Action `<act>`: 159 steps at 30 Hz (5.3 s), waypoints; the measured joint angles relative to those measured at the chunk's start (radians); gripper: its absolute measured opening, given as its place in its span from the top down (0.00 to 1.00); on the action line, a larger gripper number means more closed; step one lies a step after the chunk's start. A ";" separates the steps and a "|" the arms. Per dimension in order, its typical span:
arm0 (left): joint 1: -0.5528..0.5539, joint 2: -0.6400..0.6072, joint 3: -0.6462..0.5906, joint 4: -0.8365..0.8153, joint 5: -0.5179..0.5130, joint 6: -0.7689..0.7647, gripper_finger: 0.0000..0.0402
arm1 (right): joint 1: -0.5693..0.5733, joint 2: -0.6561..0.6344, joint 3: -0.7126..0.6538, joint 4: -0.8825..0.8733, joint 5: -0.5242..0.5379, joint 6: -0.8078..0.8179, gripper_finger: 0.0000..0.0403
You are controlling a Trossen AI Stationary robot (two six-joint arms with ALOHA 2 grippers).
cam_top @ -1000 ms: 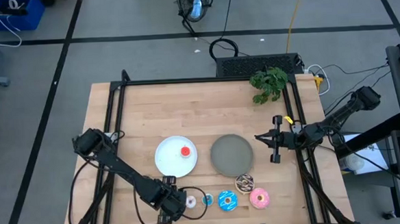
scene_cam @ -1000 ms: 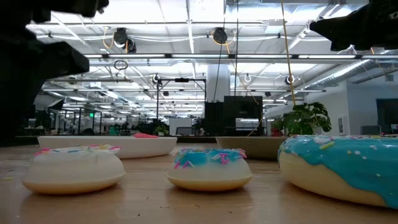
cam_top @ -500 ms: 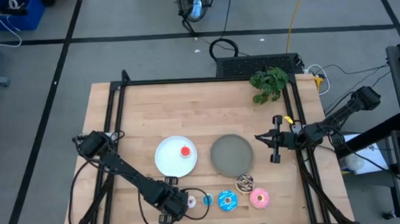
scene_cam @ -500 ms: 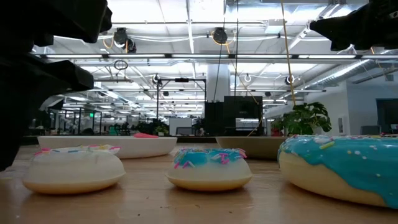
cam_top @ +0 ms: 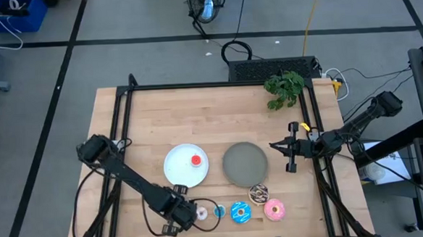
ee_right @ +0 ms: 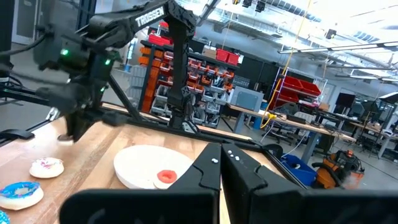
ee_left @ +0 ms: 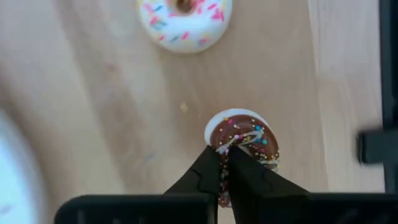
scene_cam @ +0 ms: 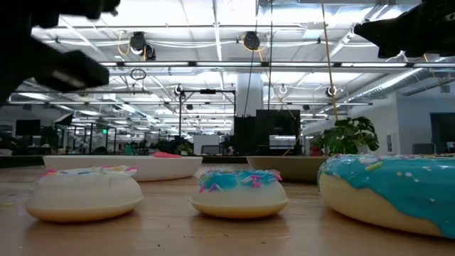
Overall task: Pick & Place donuts
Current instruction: Put the small brown donut on the white plate, then put the small white donut on the white plate
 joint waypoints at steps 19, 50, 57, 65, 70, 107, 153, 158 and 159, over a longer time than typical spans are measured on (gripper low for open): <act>0.330 -0.304 -0.003 -0.318 -0.213 0.115 0.98 | 0.000 0.000 0.001 0.000 -0.002 0.000 1.00; 0.547 -0.185 -0.251 -0.061 -0.110 0.139 0.67 | 0.000 0.000 0.001 -0.005 -0.003 0.011 1.00; 0.546 -0.186 -0.206 -0.098 -0.109 0.138 0.32 | 0.000 0.000 0.001 -0.005 -0.004 0.011 1.00; 0.506 -0.186 -0.068 -0.218 -0.098 0.115 0.17 | 0.000 0.000 0.001 0.004 -0.004 -0.021 1.00; 0.436 -0.186 0.060 -0.272 -0.114 0.115 0.28 | 0.000 0.000 0.001 0.026 -0.004 -0.029 1.00; 0.211 -0.186 0.300 -0.443 -0.266 0.114 0.98 | 0.067 -0.176 0.001 -0.150 0.105 0.073 1.00; 0.217 -0.144 0.300 -0.250 -0.292 0.189 0.99 | -0.197 -0.494 -0.047 -0.482 -0.158 0.293 1.00; 0.198 -0.024 0.298 -0.205 -0.284 0.193 0.99 | -0.197 -0.493 -0.048 -0.448 -0.158 0.254 1.00; 0.197 0.000 0.298 -0.194 -0.252 0.210 0.97 | -0.197 -0.491 -0.048 -0.444 -0.158 0.254 1.00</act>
